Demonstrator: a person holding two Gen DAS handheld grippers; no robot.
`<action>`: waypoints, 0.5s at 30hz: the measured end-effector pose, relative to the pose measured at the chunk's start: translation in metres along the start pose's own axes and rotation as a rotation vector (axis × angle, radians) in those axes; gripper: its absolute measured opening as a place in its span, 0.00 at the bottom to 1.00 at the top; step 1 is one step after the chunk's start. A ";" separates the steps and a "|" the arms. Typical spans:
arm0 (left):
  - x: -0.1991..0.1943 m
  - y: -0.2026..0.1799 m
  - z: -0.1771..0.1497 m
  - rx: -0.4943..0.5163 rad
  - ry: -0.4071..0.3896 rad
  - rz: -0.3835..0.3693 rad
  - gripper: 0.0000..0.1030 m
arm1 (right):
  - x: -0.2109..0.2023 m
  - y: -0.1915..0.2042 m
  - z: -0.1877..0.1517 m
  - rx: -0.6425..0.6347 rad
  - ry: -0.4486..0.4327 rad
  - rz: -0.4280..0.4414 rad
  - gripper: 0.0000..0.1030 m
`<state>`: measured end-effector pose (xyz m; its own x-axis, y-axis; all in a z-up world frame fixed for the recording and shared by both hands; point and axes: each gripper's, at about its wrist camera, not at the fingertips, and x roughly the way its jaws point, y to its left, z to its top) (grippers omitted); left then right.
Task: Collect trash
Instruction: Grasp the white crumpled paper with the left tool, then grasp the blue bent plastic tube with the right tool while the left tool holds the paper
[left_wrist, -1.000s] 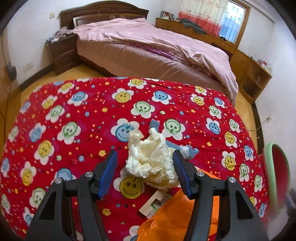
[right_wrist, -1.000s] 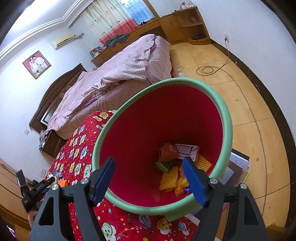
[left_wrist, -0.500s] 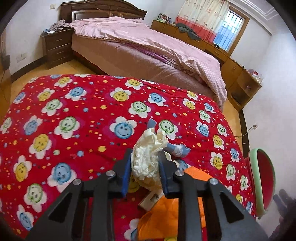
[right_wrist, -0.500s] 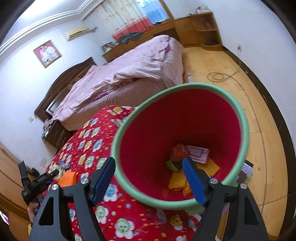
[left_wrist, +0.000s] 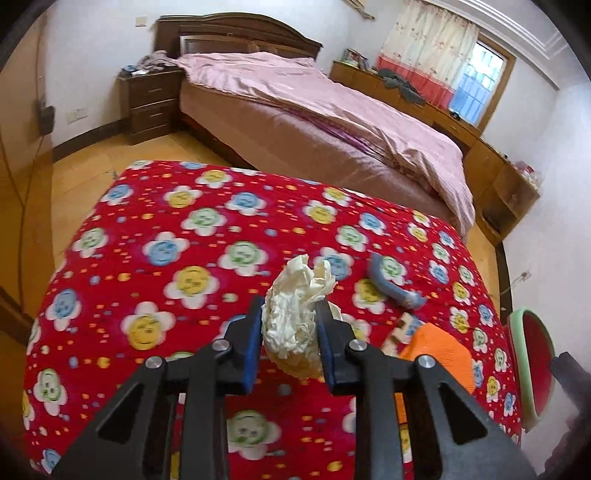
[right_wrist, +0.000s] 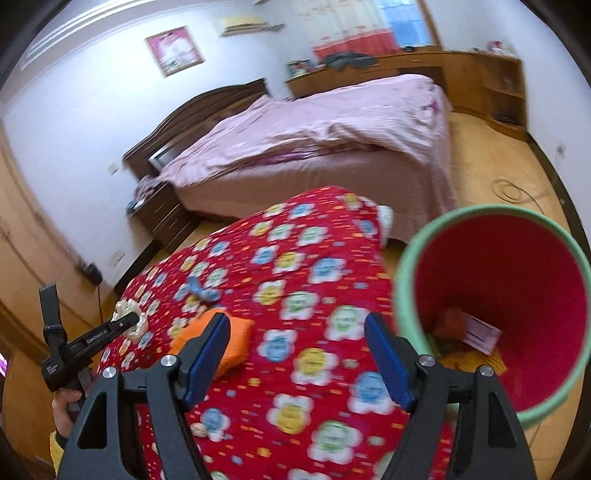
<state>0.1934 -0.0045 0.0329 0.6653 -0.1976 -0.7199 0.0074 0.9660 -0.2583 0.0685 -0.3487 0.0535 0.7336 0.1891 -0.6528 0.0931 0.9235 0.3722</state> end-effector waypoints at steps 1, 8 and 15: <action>-0.001 0.006 0.000 -0.008 -0.007 0.007 0.26 | 0.007 0.010 0.001 -0.017 0.010 0.008 0.75; 0.004 0.033 -0.005 -0.060 -0.024 0.042 0.26 | 0.054 0.066 0.004 -0.129 0.077 0.035 0.75; 0.011 0.041 -0.012 -0.071 -0.016 0.019 0.26 | 0.104 0.106 0.004 -0.233 0.142 0.016 0.75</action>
<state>0.1921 0.0314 0.0072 0.6770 -0.1758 -0.7146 -0.0579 0.9553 -0.2898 0.1573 -0.2325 0.0277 0.6303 0.2344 -0.7402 -0.0875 0.9687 0.2323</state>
